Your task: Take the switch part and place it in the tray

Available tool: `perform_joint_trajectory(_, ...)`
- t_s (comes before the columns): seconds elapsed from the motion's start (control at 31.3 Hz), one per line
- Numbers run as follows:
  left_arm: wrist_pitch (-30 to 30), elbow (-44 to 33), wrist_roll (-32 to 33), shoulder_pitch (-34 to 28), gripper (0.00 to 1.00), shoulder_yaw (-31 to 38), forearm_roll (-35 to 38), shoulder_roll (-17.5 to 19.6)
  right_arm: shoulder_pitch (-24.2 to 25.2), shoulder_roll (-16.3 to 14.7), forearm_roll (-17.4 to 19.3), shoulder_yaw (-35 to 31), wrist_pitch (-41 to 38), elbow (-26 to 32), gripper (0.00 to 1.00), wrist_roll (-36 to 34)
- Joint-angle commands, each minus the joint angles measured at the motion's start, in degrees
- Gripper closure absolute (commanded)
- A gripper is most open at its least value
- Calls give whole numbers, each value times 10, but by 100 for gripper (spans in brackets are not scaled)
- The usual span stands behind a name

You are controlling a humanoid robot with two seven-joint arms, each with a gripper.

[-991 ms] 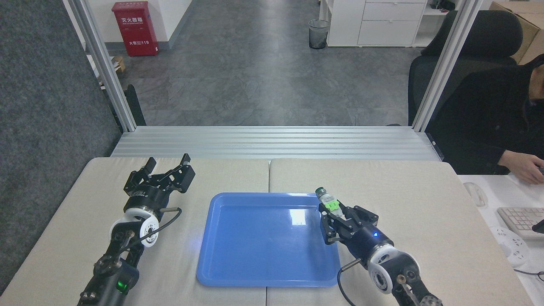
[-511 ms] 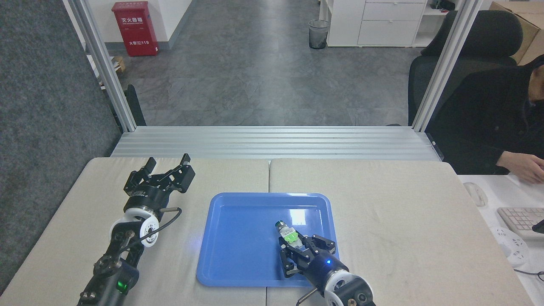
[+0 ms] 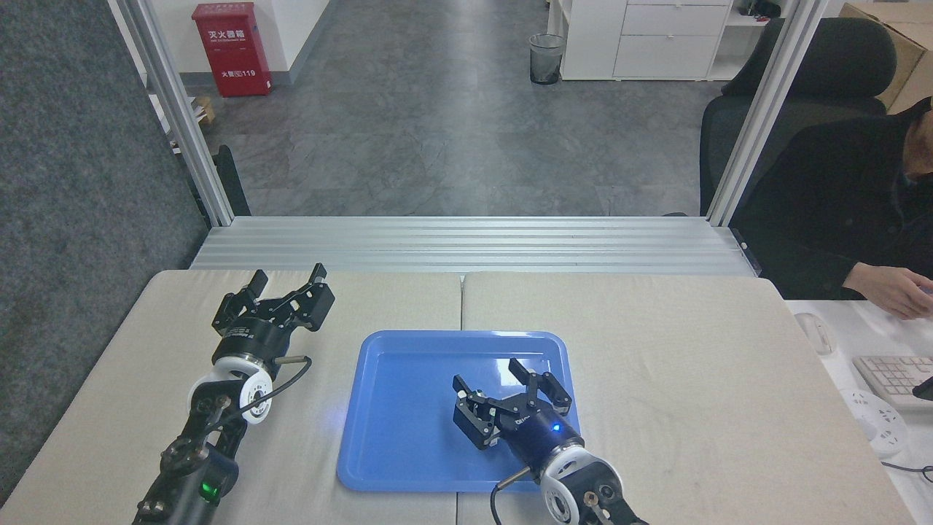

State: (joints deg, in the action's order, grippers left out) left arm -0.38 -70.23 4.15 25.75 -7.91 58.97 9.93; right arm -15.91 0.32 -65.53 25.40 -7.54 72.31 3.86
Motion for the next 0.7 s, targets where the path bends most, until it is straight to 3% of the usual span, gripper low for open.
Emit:
perform_joint_trajectory(0.0,0,0,0,0,0,0,0,0,-34,-47,15,-226,-70,13,2,-31)
perform_joint_trajectory(0.1,0,0,0,0,0,0,0,0,-47,-97,13,-276,-70,-11,2,-32)
perform_joint_trajectory(0.19,0,0,0,0,0,0,0,0,-43,-166,12,-286,-65,-26,2,-36)
perform_joint_trajectory(0.26,0,0,0,0,0,0,0,0,-32,-193,12,-286,-51,-28,2,-41)
perform_joint_trajectory(0.42,0,0,0,0,0,0,0,0,-5,-220,12,-287,12,-28,2,-45)
perform_joint_trajectory(0.67,0,0,0,0,0,0,0,0,15,-238,19,-289,4,-28,2,-60)
